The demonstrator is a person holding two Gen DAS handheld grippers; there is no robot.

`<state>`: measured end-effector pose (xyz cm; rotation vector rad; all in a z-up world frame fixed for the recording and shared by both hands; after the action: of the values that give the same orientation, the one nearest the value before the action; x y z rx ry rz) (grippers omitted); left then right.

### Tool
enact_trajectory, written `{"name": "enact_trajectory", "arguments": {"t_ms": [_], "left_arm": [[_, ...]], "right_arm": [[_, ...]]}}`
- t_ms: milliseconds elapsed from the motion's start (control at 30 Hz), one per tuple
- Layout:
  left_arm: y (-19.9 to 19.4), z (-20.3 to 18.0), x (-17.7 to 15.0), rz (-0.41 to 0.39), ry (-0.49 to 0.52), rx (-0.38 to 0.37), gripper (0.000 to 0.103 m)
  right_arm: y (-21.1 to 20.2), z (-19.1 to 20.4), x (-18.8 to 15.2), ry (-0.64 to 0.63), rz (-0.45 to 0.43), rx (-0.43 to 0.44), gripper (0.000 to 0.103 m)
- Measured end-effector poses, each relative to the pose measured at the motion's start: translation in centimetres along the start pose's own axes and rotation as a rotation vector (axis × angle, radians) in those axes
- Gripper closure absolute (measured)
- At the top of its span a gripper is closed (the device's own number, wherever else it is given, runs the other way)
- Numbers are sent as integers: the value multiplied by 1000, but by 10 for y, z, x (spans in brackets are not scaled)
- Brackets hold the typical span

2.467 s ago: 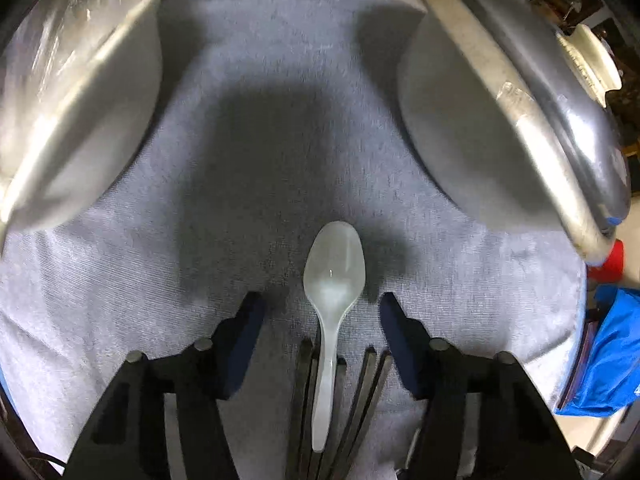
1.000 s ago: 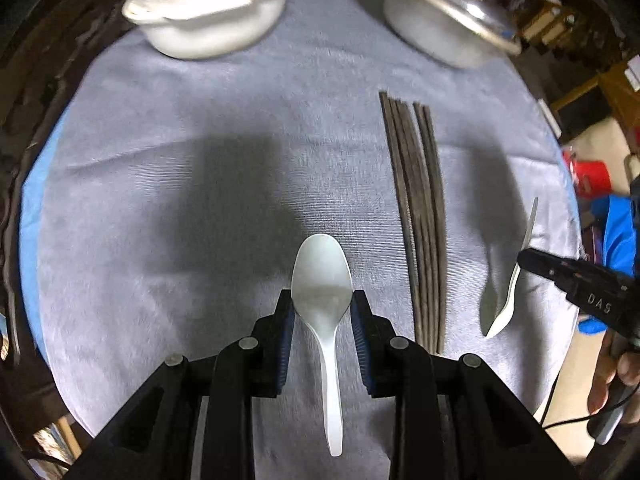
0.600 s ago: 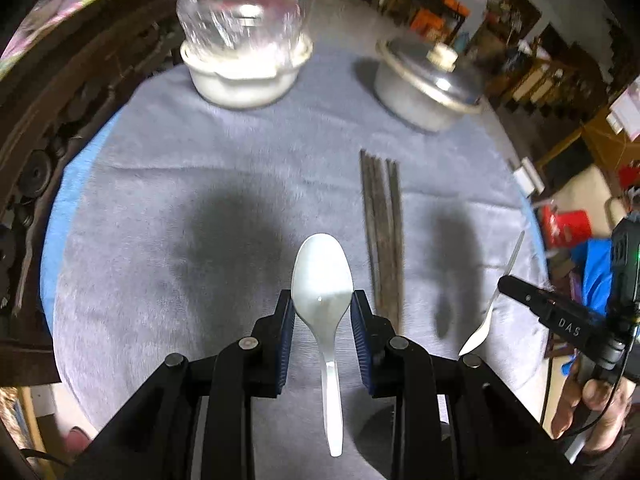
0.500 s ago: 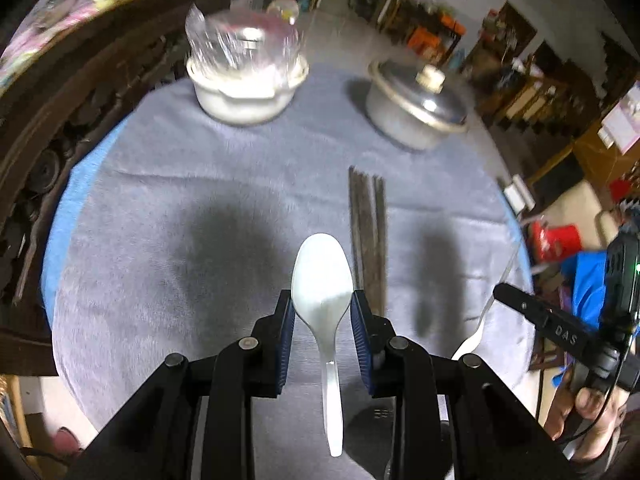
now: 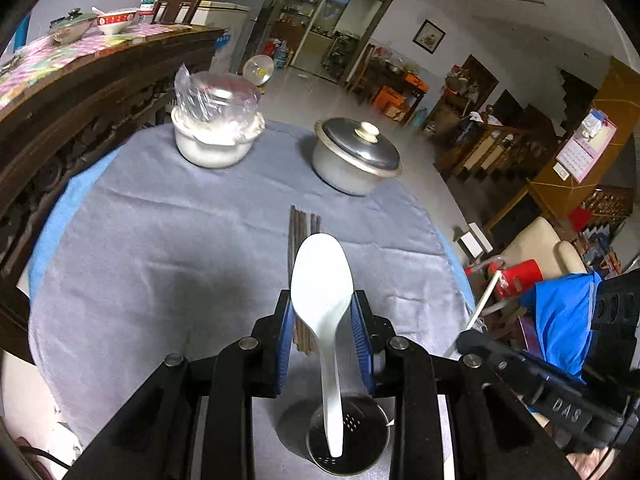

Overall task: Organize utensils
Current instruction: 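Lower both spoons into the black cup and open both tools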

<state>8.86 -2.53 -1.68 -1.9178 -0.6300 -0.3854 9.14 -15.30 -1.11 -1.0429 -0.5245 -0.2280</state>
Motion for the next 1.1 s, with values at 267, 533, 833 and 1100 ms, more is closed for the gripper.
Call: {"name": "enact_trajectory", "arguments": {"t_ms": [267, 533, 833, 1100], "left_arm": [[15, -5, -25, -68, 47, 15, 73], [31, 4, -47, -42, 56, 31, 73], [30, 6, -59, -27, 55, 18, 73], [26, 7, -72, -2, 56, 10, 73]], "right_arm": [[22, 1, -31, -35, 19, -45, 92], [35, -3, -51, -46, 37, -68, 92], [33, -5, -61, -36, 39, -69, 92], [31, -6, -69, -18, 42, -59, 92]]}}
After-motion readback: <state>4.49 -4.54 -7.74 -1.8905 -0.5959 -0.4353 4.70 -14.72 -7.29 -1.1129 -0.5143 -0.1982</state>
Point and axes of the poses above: each gripper's, at about its wrist camera, not at the fingertips, and y roughly the way its jaws point, z to its left, x to its top, the point moved 9 cm from there along y, roughly the way its jaws point, and after that the axes turned 6 degrees about z, right-handed, at the moved point
